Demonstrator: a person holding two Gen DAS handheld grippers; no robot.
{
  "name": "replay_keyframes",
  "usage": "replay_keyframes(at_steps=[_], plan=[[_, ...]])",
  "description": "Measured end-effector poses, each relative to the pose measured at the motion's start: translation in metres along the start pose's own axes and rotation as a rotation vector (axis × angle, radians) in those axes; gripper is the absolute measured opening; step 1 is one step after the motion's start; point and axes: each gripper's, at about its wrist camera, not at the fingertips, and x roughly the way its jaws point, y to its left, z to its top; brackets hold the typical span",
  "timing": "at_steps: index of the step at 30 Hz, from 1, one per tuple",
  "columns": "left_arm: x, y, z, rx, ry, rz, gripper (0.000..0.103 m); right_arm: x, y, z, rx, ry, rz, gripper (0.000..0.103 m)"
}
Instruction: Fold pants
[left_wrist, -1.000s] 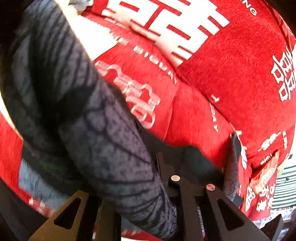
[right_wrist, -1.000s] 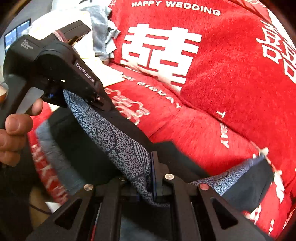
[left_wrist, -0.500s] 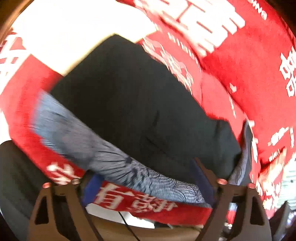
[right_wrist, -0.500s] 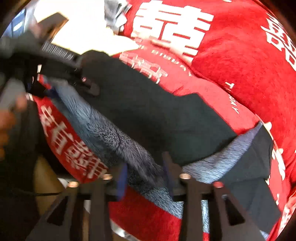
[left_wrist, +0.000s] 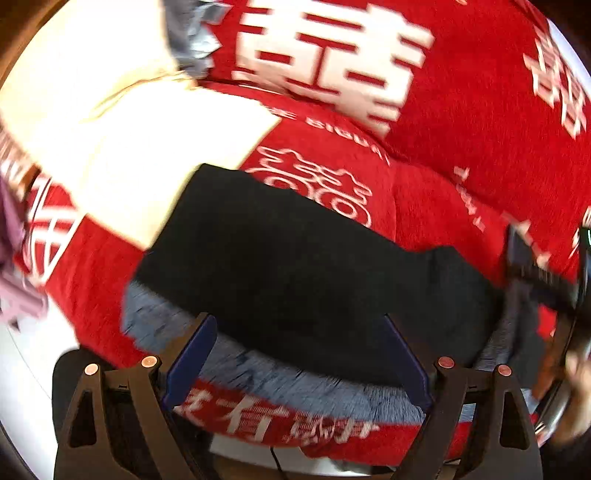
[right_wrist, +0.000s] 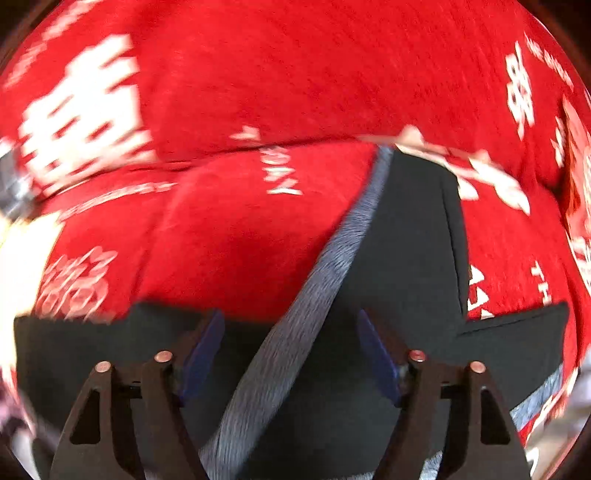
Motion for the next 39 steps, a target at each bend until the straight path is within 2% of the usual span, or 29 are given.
replay_keyframes(at_steps=[3,4,5,6,7,8,9,10,12,15,18,22,25,27,29,30,31,32,33,36,39], plan=[[0.041,-0.013,0.005,0.048,0.112,0.054,0.090,0.049,-0.008,0.013,0.052,0.163,-0.107,0.079],[0.050,-0.013,0.005,0.050,0.137,0.069,0.090,0.058,-0.008,0.014,0.035,0.186,-0.128,0.079],[0.059,-0.012,0.003,0.053,0.163,0.084,0.090,0.054,-0.011,0.013,0.025,0.150,-0.120,0.079],[0.063,-0.013,0.000,0.066,0.168,0.092,0.090,0.051,-0.013,0.011,0.018,0.142,-0.121,0.075],[0.063,-0.016,-0.001,0.081,0.152,0.096,0.091,0.048,-0.018,0.009,0.014,0.137,-0.120,0.059],[0.062,-0.017,-0.004,0.097,0.142,0.097,0.093,0.043,-0.024,0.005,0.017,0.124,-0.112,0.049],[0.062,-0.019,-0.005,0.111,0.145,0.093,0.096,0.035,-0.034,0.002,0.029,0.111,-0.066,0.032],[0.064,-0.020,-0.006,0.119,0.148,0.096,0.096,0.030,-0.040,-0.001,0.044,0.104,-0.031,0.022],[0.061,-0.022,-0.007,0.127,0.150,0.101,0.096,0.008,-0.058,-0.009,0.066,0.059,0.021,0.014],[0.053,-0.020,-0.008,0.102,0.155,0.054,0.096,-0.041,-0.084,-0.039,0.085,-0.061,0.017,0.011],[0.047,-0.023,-0.011,0.102,0.147,0.028,0.096,-0.074,-0.109,-0.077,0.121,-0.125,-0.016,0.010],[0.059,-0.032,-0.023,0.141,0.157,0.074,0.096,-0.061,-0.135,-0.121,0.142,-0.063,-0.026,0.010],[0.063,-0.043,-0.027,0.193,0.146,0.122,0.097,-0.045,-0.151,-0.129,0.201,0.015,0.044,0.010],[0.062,-0.044,-0.025,0.185,0.157,0.116,0.097,-0.048,-0.151,-0.118,0.225,0.021,0.054,0.012],[0.061,-0.042,-0.020,0.144,0.175,0.089,0.097,-0.057,-0.140,-0.097,0.211,-0.046,0.038,0.017],[0.060,-0.041,-0.017,0.122,0.178,0.076,0.097,-0.062,-0.132,-0.084,0.202,-0.088,0.031,0.034],[0.060,-0.040,-0.014,0.091,0.182,0.059,0.097,-0.064,-0.124,-0.071,0.193,-0.116,0.026,0.065],[0.060,-0.041,-0.013,0.077,0.186,0.051,0.097,-0.063,-0.113,-0.054,0.186,-0.138,0.031,0.081],[0.059,-0.042,-0.012,0.068,0.192,0.043,0.097,-0.060,-0.105,-0.042,0.179,-0.147,0.043,0.091],[0.057,-0.052,-0.015,0.099,0.192,0.040,0.097,-0.034,-0.077,-0.002,0.159,-0.079,0.071,0.091],[0.053,-0.057,-0.018,0.123,0.183,0.029,0.097,0.005,-0.054,0.023,0.126,0.032,-0.009,0.091]])
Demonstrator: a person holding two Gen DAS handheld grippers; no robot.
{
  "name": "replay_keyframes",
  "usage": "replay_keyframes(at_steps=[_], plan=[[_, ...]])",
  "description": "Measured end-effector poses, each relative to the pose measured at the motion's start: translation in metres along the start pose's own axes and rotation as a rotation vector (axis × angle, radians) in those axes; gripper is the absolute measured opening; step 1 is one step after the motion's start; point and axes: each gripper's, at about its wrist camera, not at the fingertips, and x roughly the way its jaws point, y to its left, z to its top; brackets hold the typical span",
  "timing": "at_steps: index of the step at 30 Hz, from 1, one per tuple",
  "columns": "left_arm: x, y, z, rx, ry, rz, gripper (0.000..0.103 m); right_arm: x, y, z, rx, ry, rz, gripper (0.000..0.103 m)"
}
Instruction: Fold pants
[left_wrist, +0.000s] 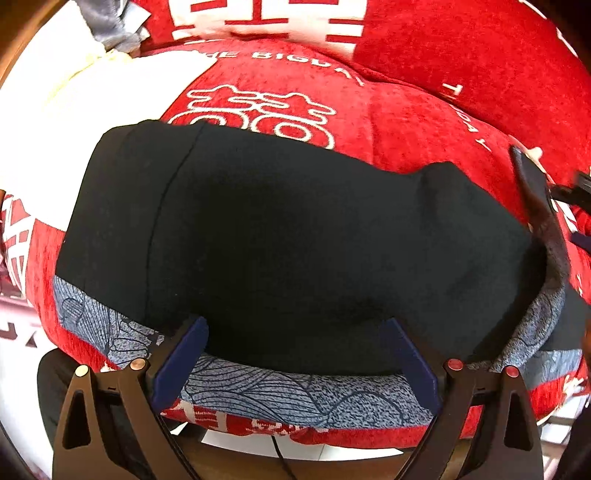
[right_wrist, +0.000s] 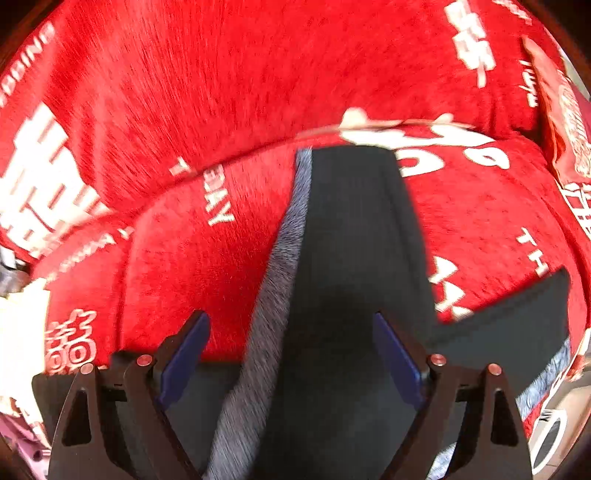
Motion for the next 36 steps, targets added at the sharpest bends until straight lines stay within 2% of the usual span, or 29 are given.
replay_keyframes(at_steps=[2,4,6,8,9,10,12,14,18,20,23,25,26,27,29,31,32,35,36], plan=[[0.002,0.003,0.000,-0.007,0.006,0.004,0.097,0.031,0.010,0.004,-0.031,0.091,-0.104,0.091],[0.007,0.007,0.000,-0.016,0.018,0.016,0.097,0.057,0.009,0.007,-0.045,0.145,-0.166,0.090],[0.012,0.010,0.000,-0.011,0.025,0.038,0.097,0.059,-0.001,0.010,-0.015,0.076,-0.147,0.087],[0.014,0.011,0.001,0.004,0.021,0.048,0.097,0.054,-0.015,0.014,0.015,0.064,-0.144,0.062],[0.015,0.010,0.000,0.013,0.019,0.054,0.097,0.050,-0.021,0.016,0.020,0.061,-0.120,0.030],[0.015,0.009,0.000,0.022,0.018,0.063,0.097,0.046,-0.031,0.016,0.041,0.070,-0.068,0.014],[0.015,0.006,0.001,0.029,0.017,0.071,0.097,0.032,-0.054,0.011,0.088,0.038,-0.042,0.014],[0.011,0.004,0.001,0.027,0.009,0.050,0.097,0.005,-0.077,-0.004,0.112,-0.035,-0.044,0.013],[0.002,-0.009,0.001,0.057,-0.009,-0.016,0.097,-0.046,-0.120,-0.052,0.172,-0.126,-0.042,0.007],[-0.001,-0.022,-0.002,0.087,-0.009,-0.043,0.097,-0.064,-0.144,-0.084,0.202,-0.145,-0.048,0.007],[0.008,-0.053,-0.011,0.159,0.018,-0.048,0.097,-0.061,-0.164,-0.113,0.181,-0.116,-0.077,0.007],[0.023,-0.079,-0.021,0.234,0.051,-0.019,0.097,-0.053,-0.177,-0.123,0.175,-0.085,-0.074,0.007],[0.025,-0.090,-0.026,0.262,0.023,0.029,0.101,-0.049,-0.181,-0.128,0.172,-0.063,-0.057,0.008],[0.022,-0.097,-0.029,0.271,-0.028,0.060,0.102,-0.047,-0.185,-0.133,0.180,-0.057,-0.045,0.012],[0.020,-0.107,-0.031,0.296,-0.027,0.069,0.102,-0.048,-0.189,-0.139,0.178,-0.057,-0.041,0.023],[0.015,-0.110,-0.030,0.309,-0.025,0.037,0.102,-0.051,-0.190,-0.142,0.180,-0.071,-0.051,0.038],[0.013,-0.111,-0.029,0.311,-0.034,0.030,0.102,-0.053,-0.190,-0.142,0.184,-0.082,-0.054,0.042],[0.009,-0.110,-0.023,0.275,-0.074,0.079,0.102,-0.058,-0.179,-0.137,0.172,-0.114,-0.052,0.058],[0.008,-0.108,-0.016,0.250,-0.079,0.078,0.102,-0.058,-0.169,-0.133,0.154,-0.124,-0.057,0.067]])
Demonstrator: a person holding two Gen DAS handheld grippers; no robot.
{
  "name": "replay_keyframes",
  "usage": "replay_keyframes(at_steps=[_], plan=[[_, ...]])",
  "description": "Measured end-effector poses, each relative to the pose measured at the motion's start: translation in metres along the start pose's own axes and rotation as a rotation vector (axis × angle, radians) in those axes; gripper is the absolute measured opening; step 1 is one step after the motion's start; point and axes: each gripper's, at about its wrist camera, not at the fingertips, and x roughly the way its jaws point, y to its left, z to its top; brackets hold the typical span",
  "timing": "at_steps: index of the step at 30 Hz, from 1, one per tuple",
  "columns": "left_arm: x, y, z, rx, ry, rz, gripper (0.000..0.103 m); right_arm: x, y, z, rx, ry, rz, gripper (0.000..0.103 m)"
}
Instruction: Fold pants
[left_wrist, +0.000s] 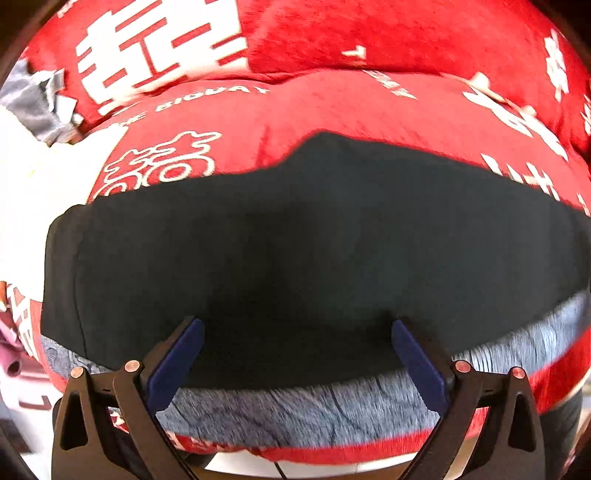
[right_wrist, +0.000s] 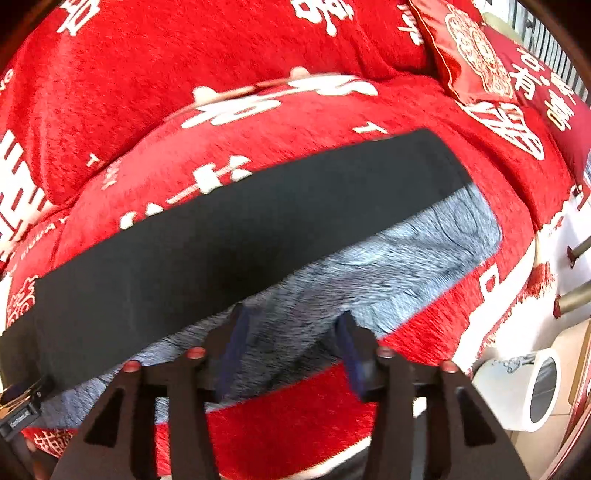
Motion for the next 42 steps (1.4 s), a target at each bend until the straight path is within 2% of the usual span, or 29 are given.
replay_keyframes(at_steps=[1,5,7,9,12,13,15,17,19,21,22,23,24,25,26,29,33,34,35,36,37,38,39,40,42], plan=[[0.001,0.002,0.005,-0.023,-0.005,0.002,0.102,0.001,0.012,0.003,-0.021,-0.010,0.003,0.074],[0.005,0.007,0.021,-0.061,-0.024,0.014,0.102,0.002,0.055,0.008,-0.104,-0.046,-0.043,0.078],[0.020,0.002,0.017,-0.030,0.038,0.031,0.102,0.002,0.068,0.011,-0.134,-0.053,-0.068,0.080],[0.021,0.004,0.009,-0.033,0.009,0.018,0.102,0.000,0.065,0.011,-0.096,-0.061,-0.181,0.080],[0.022,0.014,-0.001,-0.059,0.028,-0.021,0.102,-0.009,0.039,0.002,0.043,-0.053,-0.180,0.080],[0.023,0.016,-0.003,-0.069,0.040,-0.027,0.102,-0.014,0.034,-0.002,0.055,-0.077,-0.171,0.080],[0.022,0.015,-0.004,-0.071,0.049,-0.023,0.102,-0.025,0.038,-0.007,-0.006,-0.149,-0.164,0.080],[0.015,0.010,-0.004,-0.051,0.025,-0.018,0.102,-0.035,0.057,-0.009,-0.091,-0.215,-0.190,0.080],[0.009,0.002,-0.007,-0.031,0.001,-0.020,0.102,-0.034,0.079,-0.008,-0.171,-0.211,-0.072,0.082],[0.012,-0.004,-0.009,-0.005,0.014,-0.005,0.102,-0.017,0.104,-0.008,-0.260,-0.130,0.066,0.082],[0.016,-0.004,-0.011,0.006,0.027,0.006,0.102,-0.002,0.116,-0.010,-0.310,-0.061,0.146,0.082],[0.017,-0.001,-0.012,0.000,0.023,-0.011,0.102,0.013,0.123,-0.012,-0.348,0.001,0.179,0.082],[0.018,0.005,-0.014,-0.014,0.030,-0.024,0.102,0.029,0.128,-0.016,-0.386,0.064,0.165,0.082],[0.019,0.009,-0.015,-0.024,0.043,-0.031,0.102,0.037,0.128,-0.021,-0.421,0.070,0.149,0.082],[0.020,0.016,-0.017,-0.039,0.054,-0.045,0.102,0.032,0.124,-0.023,-0.440,0.024,0.161,0.082],[0.022,0.032,-0.020,-0.058,0.059,-0.052,0.102,0.030,0.091,-0.025,-0.439,-0.016,0.093,0.082],[0.021,0.039,-0.024,-0.048,0.046,-0.025,0.102,0.033,0.010,-0.008,-0.248,-0.003,0.145,0.082],[0.021,0.040,-0.024,-0.048,0.046,-0.019,0.102,0.034,-0.005,-0.005,-0.219,-0.007,0.100,0.083],[0.021,0.040,-0.023,-0.048,0.047,-0.008,0.102,0.040,-0.026,0.002,-0.173,0.003,-0.047,0.083],[0.020,0.040,-0.023,-0.049,0.049,0.001,0.102,0.043,-0.045,0.007,-0.116,0.011,-0.078,0.091],[0.020,0.039,-0.022,-0.052,0.051,0.011,0.102,0.045,-0.071,0.012,-0.014,0.024,-0.052,0.096],[0.019,0.038,-0.022,-0.054,0.053,0.020,0.102,0.047,-0.096,0.016,0.090,0.046,-0.061,0.096],[0.018,0.037,-0.021,-0.056,0.051,0.031,0.102,0.045,-0.110,0.018,0.140,0.045,-0.062,0.096],[0.016,0.033,-0.020,-0.055,0.045,0.032,0.102,0.040,-0.116,0.021,0.149,0.030,-0.075,0.095],[0.012,0.015,-0.016,-0.036,0.044,-0.021,0.102,0.022,-0.105,0.025,0.120,-0.045,-0.102,0.094]])
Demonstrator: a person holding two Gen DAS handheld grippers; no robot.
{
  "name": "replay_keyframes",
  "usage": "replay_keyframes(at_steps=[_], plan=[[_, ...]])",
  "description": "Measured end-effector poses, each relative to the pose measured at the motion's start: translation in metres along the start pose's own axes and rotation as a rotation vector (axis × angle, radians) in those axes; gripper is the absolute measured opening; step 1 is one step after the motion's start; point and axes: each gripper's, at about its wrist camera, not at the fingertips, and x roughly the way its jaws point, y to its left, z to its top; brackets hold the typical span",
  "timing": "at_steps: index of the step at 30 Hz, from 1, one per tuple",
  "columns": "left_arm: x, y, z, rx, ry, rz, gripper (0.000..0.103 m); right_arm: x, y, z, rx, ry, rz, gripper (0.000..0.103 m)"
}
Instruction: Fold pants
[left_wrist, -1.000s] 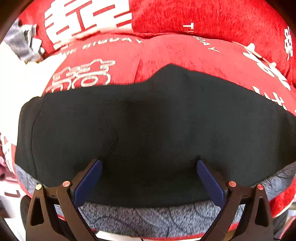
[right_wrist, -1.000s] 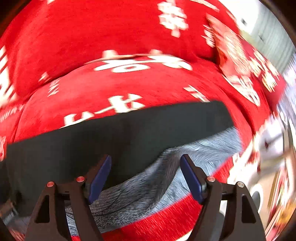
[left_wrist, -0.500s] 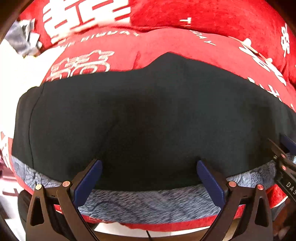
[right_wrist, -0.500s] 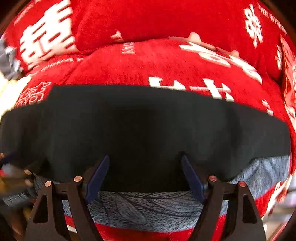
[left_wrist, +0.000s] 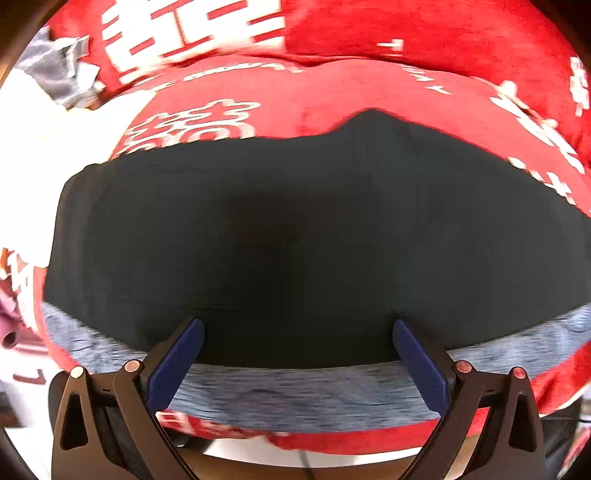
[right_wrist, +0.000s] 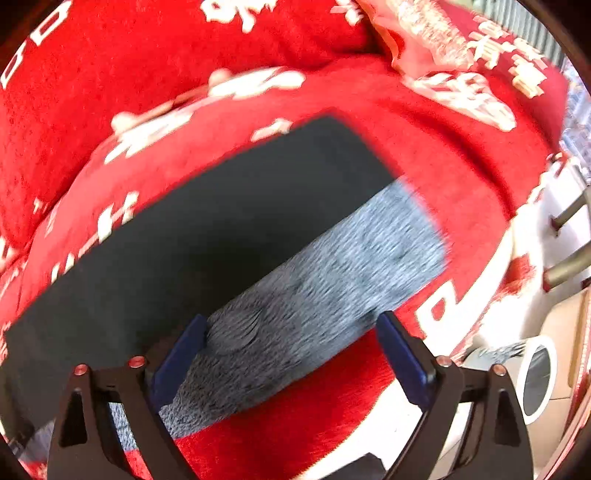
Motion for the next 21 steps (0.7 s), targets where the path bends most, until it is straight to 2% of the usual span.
replay_keyframes(at_steps=[2,4,5,7,9,10,12,15,18,20,21], plan=[[-0.006,-0.023,0.006,0.031,-0.016,-0.038,0.102,-0.014,0.031,-0.002,-0.082,-0.051,0.037,0.094],[-0.009,-0.046,0.016,0.064,-0.028,-0.069,0.102,-0.020,0.075,-0.009,-0.204,-0.063,0.083,0.094],[-0.009,-0.057,0.021,0.077,-0.031,-0.065,0.102,-0.018,0.096,-0.013,-0.259,-0.053,0.111,0.094],[-0.003,-0.072,0.033,0.080,-0.035,-0.009,0.102,-0.004,0.140,-0.021,-0.354,-0.008,0.160,0.094],[0.008,-0.075,0.044,0.063,-0.020,0.050,0.102,0.015,0.165,-0.030,-0.403,0.032,0.137,0.094],[0.010,-0.071,0.048,0.047,-0.018,0.037,0.102,0.028,0.170,-0.029,-0.405,0.062,0.108,0.095],[0.012,-0.061,0.056,-0.001,-0.005,0.031,0.102,0.035,0.157,-0.020,-0.313,0.042,0.119,0.099],[0.020,-0.044,0.066,-0.096,0.014,0.026,0.102,0.049,0.108,0.009,-0.095,0.043,0.029,0.102],[0.033,-0.029,0.075,-0.224,0.062,-0.023,0.103,0.062,0.055,0.032,0.090,0.042,-0.070,0.102],[0.036,-0.024,0.080,-0.278,0.076,-0.028,0.103,0.070,0.018,0.046,0.204,0.042,-0.117,0.102],[0.036,-0.024,0.080,-0.293,0.081,-0.022,0.103,0.070,0.012,0.052,0.229,0.048,-0.121,0.102]])
